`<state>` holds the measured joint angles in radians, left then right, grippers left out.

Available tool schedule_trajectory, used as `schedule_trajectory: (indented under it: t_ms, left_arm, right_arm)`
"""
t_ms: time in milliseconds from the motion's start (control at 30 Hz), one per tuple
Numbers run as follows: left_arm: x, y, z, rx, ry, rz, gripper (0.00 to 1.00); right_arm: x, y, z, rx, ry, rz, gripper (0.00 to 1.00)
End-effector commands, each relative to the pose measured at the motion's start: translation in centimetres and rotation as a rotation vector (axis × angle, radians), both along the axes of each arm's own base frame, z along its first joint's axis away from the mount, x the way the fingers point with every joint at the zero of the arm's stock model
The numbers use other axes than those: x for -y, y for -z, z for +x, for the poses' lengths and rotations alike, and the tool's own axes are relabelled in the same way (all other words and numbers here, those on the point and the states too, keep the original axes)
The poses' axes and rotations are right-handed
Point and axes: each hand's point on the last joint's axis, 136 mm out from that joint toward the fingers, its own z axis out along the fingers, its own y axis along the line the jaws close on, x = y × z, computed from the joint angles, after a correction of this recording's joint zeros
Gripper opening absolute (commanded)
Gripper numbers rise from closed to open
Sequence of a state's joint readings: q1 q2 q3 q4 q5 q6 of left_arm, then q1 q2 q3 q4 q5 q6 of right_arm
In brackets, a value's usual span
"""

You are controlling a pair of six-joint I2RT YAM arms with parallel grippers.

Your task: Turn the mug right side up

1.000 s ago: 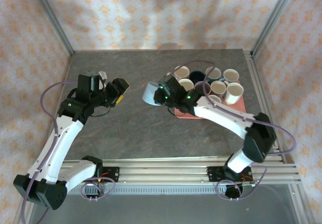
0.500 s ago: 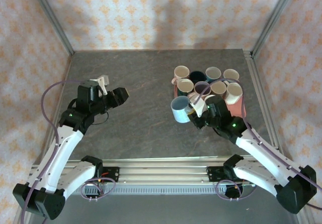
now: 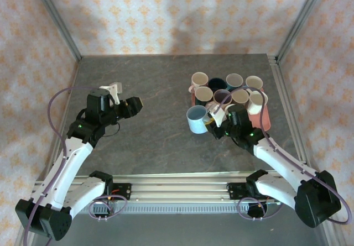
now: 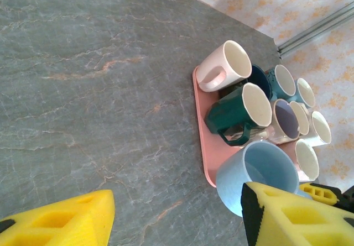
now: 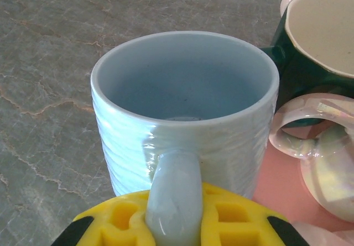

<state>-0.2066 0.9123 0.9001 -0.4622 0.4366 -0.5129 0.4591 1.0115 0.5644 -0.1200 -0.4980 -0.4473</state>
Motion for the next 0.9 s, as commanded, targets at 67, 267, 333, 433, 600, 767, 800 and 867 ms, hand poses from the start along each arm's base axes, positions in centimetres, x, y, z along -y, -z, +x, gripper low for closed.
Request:
schedule_trajectory:
  t_ms: [67, 267, 333, 433, 600, 767, 800, 867]
  left_arm:
    - [-0.3, -0.5, 0.7, 0.039, -0.006, 0.02, 0.62]
    - [-0.1, -0.4, 0.7, 0.032, 0.005, 0.017, 0.62]
    - [0.0, -0.3, 0.7, 0.025, 0.009, 0.014, 0.62]
    - [0.1, -0.1, 0.8, 0.019, 0.004, 0.006, 0.62]
    - [0.1, 0.2, 1.3, 0.012, -0.034, -0.05, 0.62]
    - [0.0, 0.2, 1.9, 0.004, -0.072, -0.079, 0.62]
    - [0.1, 0.3, 1.9, -0.003, -0.074, -0.078, 0.62]
    - [0.3, 0.4, 2.0, -0.018, -0.06, -0.073, 0.63]
  right_arm:
    - [-0.8, -3.5, 2.0, 0.16, -0.019, 0.08, 0.0]
    - [0.1, -2.1, 2.1, 0.137, -0.011, 0.05, 0.0]
    - [0.5, -2.0, 2.2, 0.135, -0.002, 0.049, 0.0]
    - [1.1, -1.3, 2.2, 0.112, 0.007, 0.046, 0.0]
    - [1.5, 0.3, 2.0, 0.074, 0.008, 0.006, 0.0]
    - [1.7, 1.3, 2.3, 0.049, 0.024, -0.009, 0.0]
    - [1.7, 1.5, 2.3, 0.041, 0.022, -0.015, 0.0]
    - [1.8, 2.3, 2.2, 0.021, 0.021, -0.037, 0.0]
